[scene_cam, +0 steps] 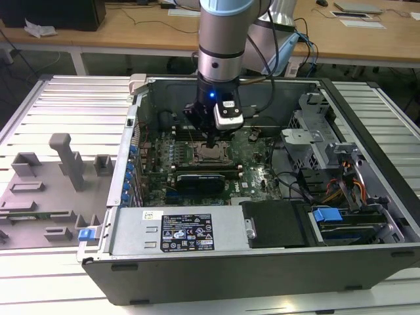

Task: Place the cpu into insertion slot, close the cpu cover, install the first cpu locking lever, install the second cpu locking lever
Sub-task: 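Close the cpu cover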

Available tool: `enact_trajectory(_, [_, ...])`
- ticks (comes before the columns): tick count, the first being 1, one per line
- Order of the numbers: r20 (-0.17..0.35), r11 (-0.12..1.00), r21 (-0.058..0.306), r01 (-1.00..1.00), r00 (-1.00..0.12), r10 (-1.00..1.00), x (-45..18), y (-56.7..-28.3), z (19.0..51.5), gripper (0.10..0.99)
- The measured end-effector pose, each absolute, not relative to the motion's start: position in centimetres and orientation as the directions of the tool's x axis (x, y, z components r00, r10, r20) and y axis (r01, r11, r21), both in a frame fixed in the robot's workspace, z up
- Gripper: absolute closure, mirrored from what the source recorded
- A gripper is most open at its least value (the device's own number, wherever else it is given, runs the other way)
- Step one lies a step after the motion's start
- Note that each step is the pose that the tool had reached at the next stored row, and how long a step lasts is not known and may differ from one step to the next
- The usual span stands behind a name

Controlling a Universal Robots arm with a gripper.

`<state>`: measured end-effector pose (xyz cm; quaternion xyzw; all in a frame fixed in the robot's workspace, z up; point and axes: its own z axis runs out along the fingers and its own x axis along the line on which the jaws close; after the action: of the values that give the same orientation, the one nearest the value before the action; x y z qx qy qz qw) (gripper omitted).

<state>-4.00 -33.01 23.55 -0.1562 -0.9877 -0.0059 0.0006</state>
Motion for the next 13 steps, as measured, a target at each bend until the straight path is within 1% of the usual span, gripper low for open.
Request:
enact_trajectory(4, [-0.035,0.981,0.022,0.191,-0.981,0.191,-4.0,-33.0,23.52,0.98])
enact_trajectory(13, [-0.036,1.0,0.022,0.01,-0.999,0.011,-4.06,-33.0,23.46,0.98])
